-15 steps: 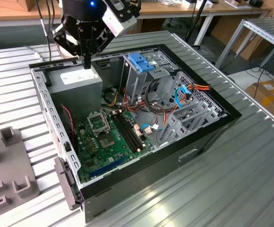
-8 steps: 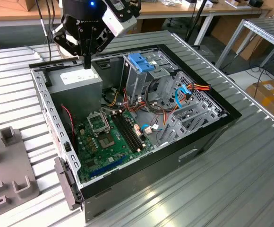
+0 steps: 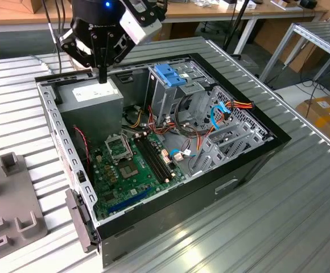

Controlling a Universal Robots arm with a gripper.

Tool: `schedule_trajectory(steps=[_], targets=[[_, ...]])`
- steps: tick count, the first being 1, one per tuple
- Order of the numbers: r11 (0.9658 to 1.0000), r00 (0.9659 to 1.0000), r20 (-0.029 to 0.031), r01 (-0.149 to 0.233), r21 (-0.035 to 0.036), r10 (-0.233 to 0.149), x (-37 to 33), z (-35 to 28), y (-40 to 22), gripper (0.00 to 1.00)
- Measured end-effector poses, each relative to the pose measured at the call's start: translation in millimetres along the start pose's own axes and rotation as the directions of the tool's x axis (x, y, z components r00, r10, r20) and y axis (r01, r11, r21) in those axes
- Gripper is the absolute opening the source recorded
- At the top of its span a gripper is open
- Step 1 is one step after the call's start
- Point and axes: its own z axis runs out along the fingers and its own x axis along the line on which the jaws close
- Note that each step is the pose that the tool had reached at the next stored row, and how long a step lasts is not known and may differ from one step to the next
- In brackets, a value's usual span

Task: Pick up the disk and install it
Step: 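Reach for the disk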

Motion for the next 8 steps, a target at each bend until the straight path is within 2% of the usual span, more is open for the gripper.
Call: schedule_trajectory(steps=[8], targets=[[1.0,1.0,0.0,0.0,0.0,0.0,10.6,0.0,-0.8,0.11]])
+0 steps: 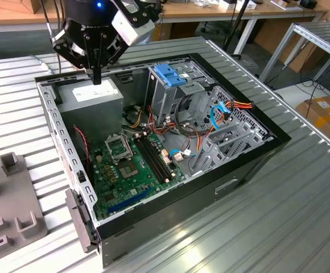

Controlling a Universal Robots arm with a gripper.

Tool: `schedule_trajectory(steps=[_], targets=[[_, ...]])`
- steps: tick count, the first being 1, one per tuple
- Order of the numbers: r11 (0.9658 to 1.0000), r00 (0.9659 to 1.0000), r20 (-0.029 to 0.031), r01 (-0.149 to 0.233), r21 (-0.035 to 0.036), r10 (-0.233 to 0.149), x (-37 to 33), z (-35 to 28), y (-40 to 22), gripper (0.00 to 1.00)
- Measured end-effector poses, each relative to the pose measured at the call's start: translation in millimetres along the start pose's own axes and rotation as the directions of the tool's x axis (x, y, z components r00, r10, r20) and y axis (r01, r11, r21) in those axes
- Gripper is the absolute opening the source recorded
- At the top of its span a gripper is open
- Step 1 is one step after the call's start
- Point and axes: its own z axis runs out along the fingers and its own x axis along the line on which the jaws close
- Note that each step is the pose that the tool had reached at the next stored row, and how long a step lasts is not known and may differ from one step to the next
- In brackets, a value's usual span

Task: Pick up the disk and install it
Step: 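Reach for the disk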

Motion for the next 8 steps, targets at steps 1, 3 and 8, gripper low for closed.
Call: schedule_trajectory(steps=[1,3,8], targets=[[1.0,1.0,-0.0001,0.0,0.0002,0.0,1.6,-0.1,-0.1,0.11],[1.0,1.0,-0.0001,0.0,0.0002,0.0,4.9,-0.2,-0.4,0.11],[1.0,1.0,0.0,0.0,0.0,0.0,15.1,-0.2,-1.1,0.11]])
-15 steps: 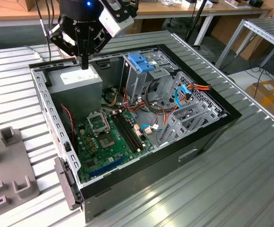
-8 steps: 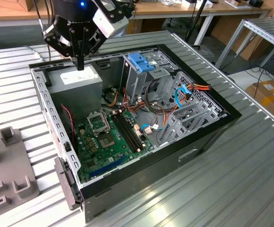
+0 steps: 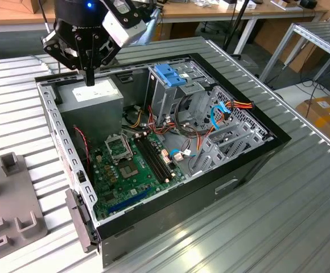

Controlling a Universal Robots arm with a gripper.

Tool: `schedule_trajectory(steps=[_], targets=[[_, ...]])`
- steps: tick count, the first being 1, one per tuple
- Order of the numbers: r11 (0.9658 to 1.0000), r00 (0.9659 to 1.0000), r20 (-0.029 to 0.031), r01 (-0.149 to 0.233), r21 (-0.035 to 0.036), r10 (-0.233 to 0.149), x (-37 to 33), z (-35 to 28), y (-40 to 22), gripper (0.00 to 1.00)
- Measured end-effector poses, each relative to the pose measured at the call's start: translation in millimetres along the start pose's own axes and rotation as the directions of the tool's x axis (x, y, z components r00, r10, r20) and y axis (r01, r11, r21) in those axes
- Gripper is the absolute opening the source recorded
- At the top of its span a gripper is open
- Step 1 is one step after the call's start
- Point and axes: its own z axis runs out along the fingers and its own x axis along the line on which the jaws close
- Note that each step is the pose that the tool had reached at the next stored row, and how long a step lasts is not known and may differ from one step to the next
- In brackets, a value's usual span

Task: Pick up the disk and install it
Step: 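Reach for the disk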

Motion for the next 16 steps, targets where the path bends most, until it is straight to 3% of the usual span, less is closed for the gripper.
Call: schedule_trajectory(steps=[4,8,16], targets=[[1.0,1.0,0.0,0.0,0.0001,0.0,17.2,-0.1,-1.3,0.11],[1.0,1.0,0.0,0.0,0.0,0.0,25.9,-0.1,-2.0,0.11],[1.0,1.0,0.0,0.0,0.0,0.0,58.7,-0.3,-4.5,0.11]])
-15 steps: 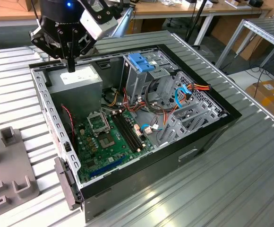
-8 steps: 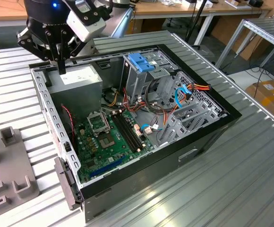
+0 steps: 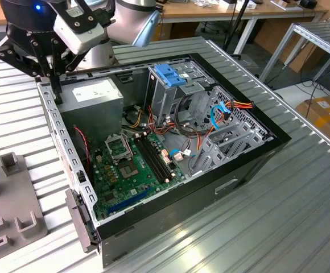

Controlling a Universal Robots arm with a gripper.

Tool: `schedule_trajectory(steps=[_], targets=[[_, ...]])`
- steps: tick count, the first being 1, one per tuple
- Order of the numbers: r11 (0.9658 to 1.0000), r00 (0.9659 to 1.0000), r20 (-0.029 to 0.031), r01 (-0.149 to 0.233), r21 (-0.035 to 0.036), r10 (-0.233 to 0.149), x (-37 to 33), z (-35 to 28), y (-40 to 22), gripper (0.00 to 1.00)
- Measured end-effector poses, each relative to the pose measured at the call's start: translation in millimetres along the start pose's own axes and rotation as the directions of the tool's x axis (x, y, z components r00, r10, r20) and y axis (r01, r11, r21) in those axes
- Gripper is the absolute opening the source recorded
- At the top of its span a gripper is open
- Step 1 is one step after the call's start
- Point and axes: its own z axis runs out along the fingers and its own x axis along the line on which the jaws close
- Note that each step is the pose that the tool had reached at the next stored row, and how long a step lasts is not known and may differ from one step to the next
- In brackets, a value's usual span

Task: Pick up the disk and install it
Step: 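Reach for the disk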

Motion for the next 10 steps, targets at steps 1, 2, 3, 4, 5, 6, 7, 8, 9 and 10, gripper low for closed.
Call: schedule_trajectory(steps=[1,2,3,4,5,6,7,8,9,10], targets=[[1.0,1.0,0.0,0.0,0.0,0.0,2.7,0.0,-0.2,0.11],[1.0,1.0,0.0,0.0,0.0,0.0,6.0,-0.1,-0.5,0.11],[1.0,1.0,0.0,0.0,0.0,0.0,8.8,-0.1,-0.7,0.11],[1.0,1.0,0.0,0.0,0.0,0.0,11.5,-0.2,-0.9,0.11],[1.0,1.0,0.0,0.0,0.0,0.0,12.8,-0.2,-1.0,0.11],[1.0,1.0,0.0,0.0,0.0,0.0,14.3,-0.2,-1.1,0.11],[1.0,1.0,0.0,0.0,0.0,0.0,16.9,-0.3,-1.3,0.11],[1.0,1.0,0.0,0.0,0.0,0.0,20.3,-0.4,-1.5,0.11],[1.0,1.0,0.0,0.0,0.0001,0.0,22.5,-0.5,-1.7,0.11],[1.0,1.0,0.0,0.0,0.0,0.0,24.8,-0.5,-1.9,0.11]])
